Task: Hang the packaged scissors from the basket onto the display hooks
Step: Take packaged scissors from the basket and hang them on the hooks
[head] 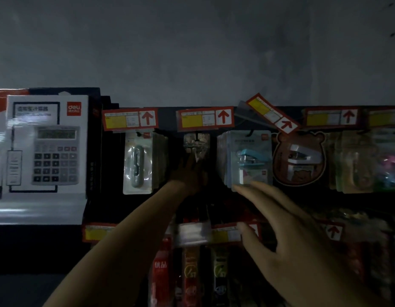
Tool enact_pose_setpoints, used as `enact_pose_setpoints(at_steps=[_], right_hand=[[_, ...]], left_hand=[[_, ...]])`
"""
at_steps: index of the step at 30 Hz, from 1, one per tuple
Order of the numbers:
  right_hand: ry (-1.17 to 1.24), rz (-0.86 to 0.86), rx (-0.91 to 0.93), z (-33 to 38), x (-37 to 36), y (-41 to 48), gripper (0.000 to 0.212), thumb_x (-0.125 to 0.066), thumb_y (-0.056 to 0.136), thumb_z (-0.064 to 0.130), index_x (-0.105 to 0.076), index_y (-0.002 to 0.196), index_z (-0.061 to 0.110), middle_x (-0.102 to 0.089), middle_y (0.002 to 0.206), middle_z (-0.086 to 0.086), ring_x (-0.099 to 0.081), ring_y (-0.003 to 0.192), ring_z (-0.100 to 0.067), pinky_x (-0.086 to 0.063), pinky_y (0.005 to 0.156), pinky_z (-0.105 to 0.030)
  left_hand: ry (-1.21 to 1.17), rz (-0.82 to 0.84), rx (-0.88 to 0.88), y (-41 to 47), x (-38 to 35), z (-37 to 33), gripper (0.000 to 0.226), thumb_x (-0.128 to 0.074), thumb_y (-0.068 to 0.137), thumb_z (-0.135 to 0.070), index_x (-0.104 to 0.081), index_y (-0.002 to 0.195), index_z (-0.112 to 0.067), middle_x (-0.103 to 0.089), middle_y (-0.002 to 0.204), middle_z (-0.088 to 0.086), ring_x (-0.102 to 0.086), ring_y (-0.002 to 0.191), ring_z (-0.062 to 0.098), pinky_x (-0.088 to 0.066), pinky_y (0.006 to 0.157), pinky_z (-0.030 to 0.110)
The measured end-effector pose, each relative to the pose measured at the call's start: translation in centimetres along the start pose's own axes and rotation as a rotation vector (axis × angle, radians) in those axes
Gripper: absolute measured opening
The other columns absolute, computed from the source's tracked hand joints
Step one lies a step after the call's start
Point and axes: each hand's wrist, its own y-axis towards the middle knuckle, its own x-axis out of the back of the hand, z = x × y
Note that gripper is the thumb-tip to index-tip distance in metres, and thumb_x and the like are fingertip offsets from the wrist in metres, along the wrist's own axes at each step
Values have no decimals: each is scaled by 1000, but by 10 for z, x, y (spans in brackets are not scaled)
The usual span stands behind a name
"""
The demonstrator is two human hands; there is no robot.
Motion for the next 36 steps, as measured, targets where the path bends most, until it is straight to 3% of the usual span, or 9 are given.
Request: enact_pose_setpoints(at_steps=[6, 12, 15, 18, 20, 22, 27, 32, 36], right_hand=[[-91, -29, 5, -30, -2, 13, 53, -52, 100, 47, -29, 147, 57, -11, 152, 41, -22, 142, 10, -25, 110, -11], [-120, -27, 6, -44, -6, 19, 53, -52, 100, 46, -28, 146, 57, -16, 149, 40, -24, 139, 11, -23, 108, -8], [-125, -18, -11, -46, -4, 20, 54, -52, 100, 47, -28, 147, 57, -16, 149, 39, -26, 139, 9, -25, 111, -9], [-98, -11, -25, -47, -4, 20, 53, -53, 99, 46, -30, 146, 57, -18, 140, 44, -25, 127, 18, -20, 97, 3], [-85, 11, -38, -47, -5, 20, 53, -52, 100, 46, -29, 146, 57, -14, 134, 47, -20, 121, 21, -20, 93, 5], [-88, 12, -30, -47, -6, 20, 53, -52, 100, 46, -29, 147, 56, -14, 137, 46, -20, 123, 20, -22, 102, -1], [-106, 23, -27, -45, -8, 22, 54, -51, 100, 48, -28, 148, 55, -15, 147, 40, -21, 138, 12, -20, 110, -8], [-91, 12, -24, -47, -9, 20, 53, -53, 100, 47, -32, 148, 53, -17, 137, 44, -22, 127, 18, -16, 95, 4], [-56, -2, -15, -47, -7, 18, 50, -51, 100, 49, -34, 147, 53, -18, 135, 44, -23, 122, 19, -22, 100, -5]], left_hand=[[-3, 19, 25, 5, 7, -15, 79, -43, 96, -63, 0, 158, -40, 15, 168, 0, 8, 154, 39, -22, 116, 68], [-103, -88, 32, 11, 9, -21, 65, -51, 98, -50, -22, 155, -35, -12, 165, 3, -20, 149, 36, -34, 113, 60], [-56, -98, 47, 16, 11, -23, 65, -49, 98, -53, -26, 155, -33, -14, 165, 4, -18, 150, 35, -33, 113, 59], [-52, -79, 50, 19, 12, -23, 69, -53, 95, -57, -27, 154, -34, -16, 164, 4, -20, 150, 35, -32, 114, 59], [-70, -136, 28, 20, 10, -24, 80, -60, 90, -58, -23, 157, -33, -11, 166, 4, -16, 151, 37, -30, 115, 61], [-34, -197, 21, 21, 11, -25, 93, -61, 87, -62, -13, 160, -32, -1, 168, 5, -4, 153, 41, -22, 118, 65], [-2, -147, 49, 29, 12, -23, 104, -58, 84, -71, 0, 161, -33, 11, 169, 7, 15, 152, 44, -9, 117, 71], [-46, -150, 31, 24, 11, -20, 100, -58, 84, -71, -4, 161, -34, 9, 170, 4, 14, 154, 40, -16, 117, 71], [-70, -117, 0, 8, 14, -21, 97, -58, 84, -69, -6, 159, -35, 0, 168, 0, 1, 154, 38, -24, 115, 69]])
